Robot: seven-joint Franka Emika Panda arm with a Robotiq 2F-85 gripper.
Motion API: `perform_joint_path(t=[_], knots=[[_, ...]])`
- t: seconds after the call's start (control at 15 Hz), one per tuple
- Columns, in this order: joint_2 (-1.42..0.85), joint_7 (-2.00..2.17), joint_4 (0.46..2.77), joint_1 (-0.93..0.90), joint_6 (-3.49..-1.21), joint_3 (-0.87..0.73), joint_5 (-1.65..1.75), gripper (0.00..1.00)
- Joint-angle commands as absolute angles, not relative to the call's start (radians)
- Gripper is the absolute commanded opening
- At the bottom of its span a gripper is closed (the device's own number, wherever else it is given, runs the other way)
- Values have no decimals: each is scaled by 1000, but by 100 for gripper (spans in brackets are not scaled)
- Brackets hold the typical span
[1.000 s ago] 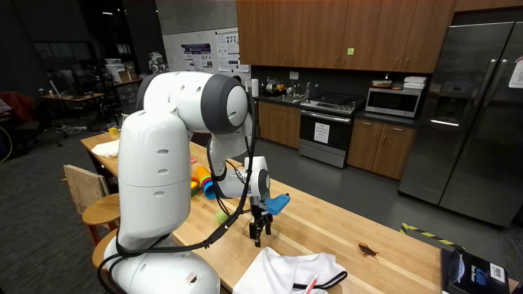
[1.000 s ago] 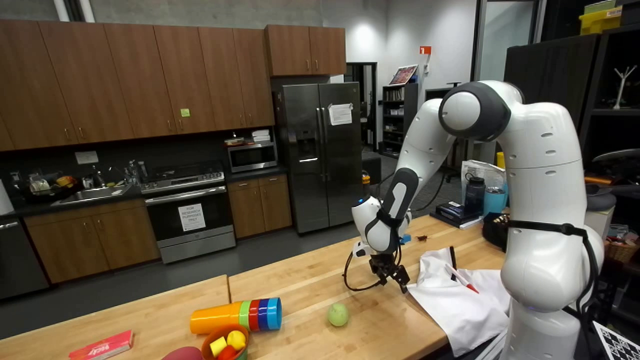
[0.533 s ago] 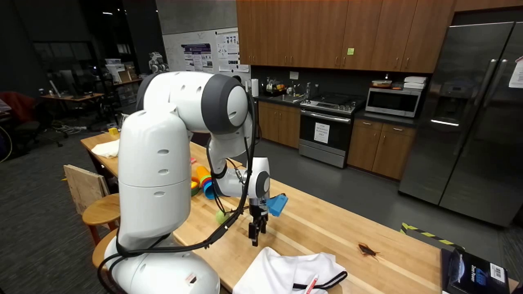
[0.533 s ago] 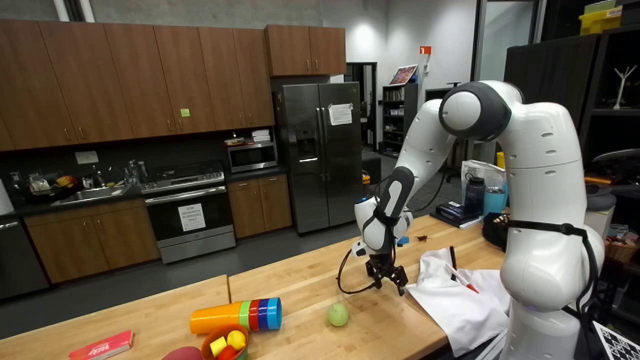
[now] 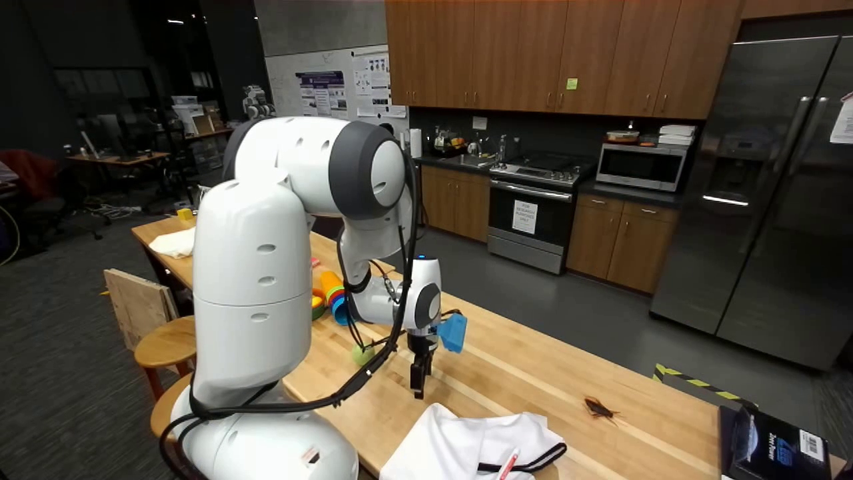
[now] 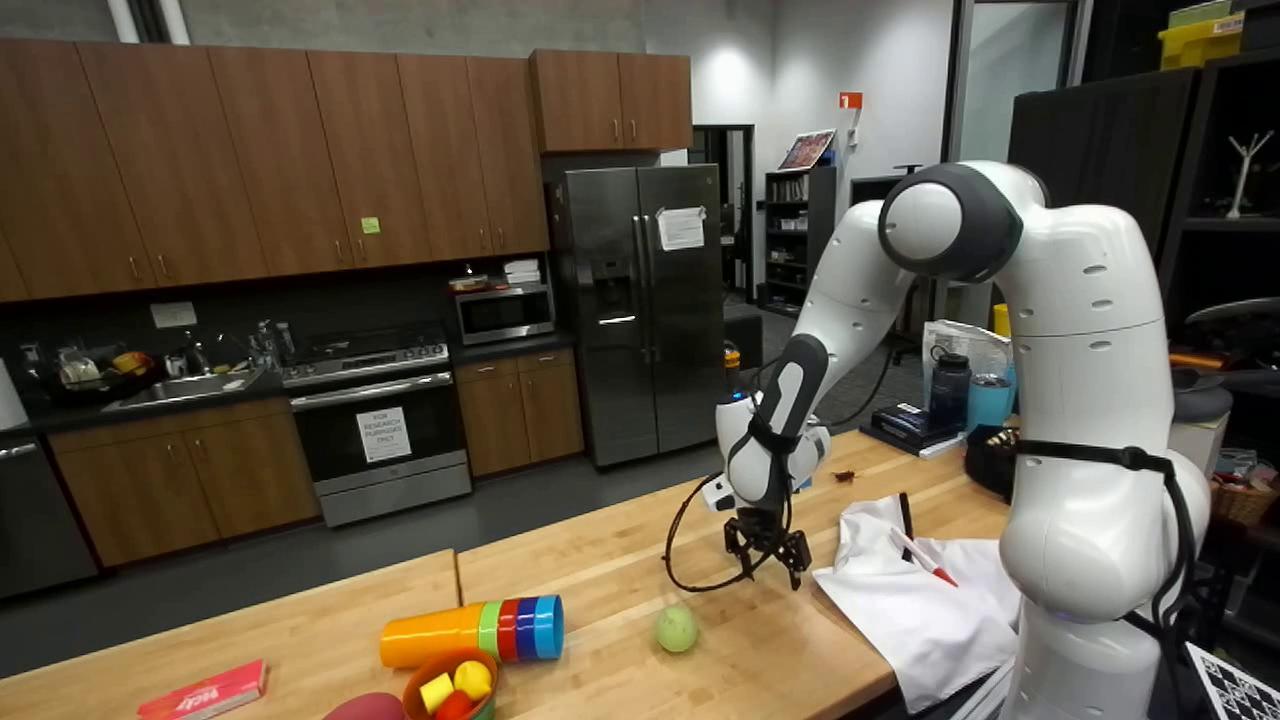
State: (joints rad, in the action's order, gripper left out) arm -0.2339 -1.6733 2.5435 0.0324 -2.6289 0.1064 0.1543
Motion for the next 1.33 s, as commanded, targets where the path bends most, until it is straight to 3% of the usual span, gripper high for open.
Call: perform_joint_path(t=[0.0, 0.67, 1.27], knots=[[-234, -1682, 2543, 32, -2626, 102, 154, 100], [-247, -1772, 2522, 24, -2645, 136, 161, 100], [-257, -2267, 2522, 54, -2658, 170, 194, 100]])
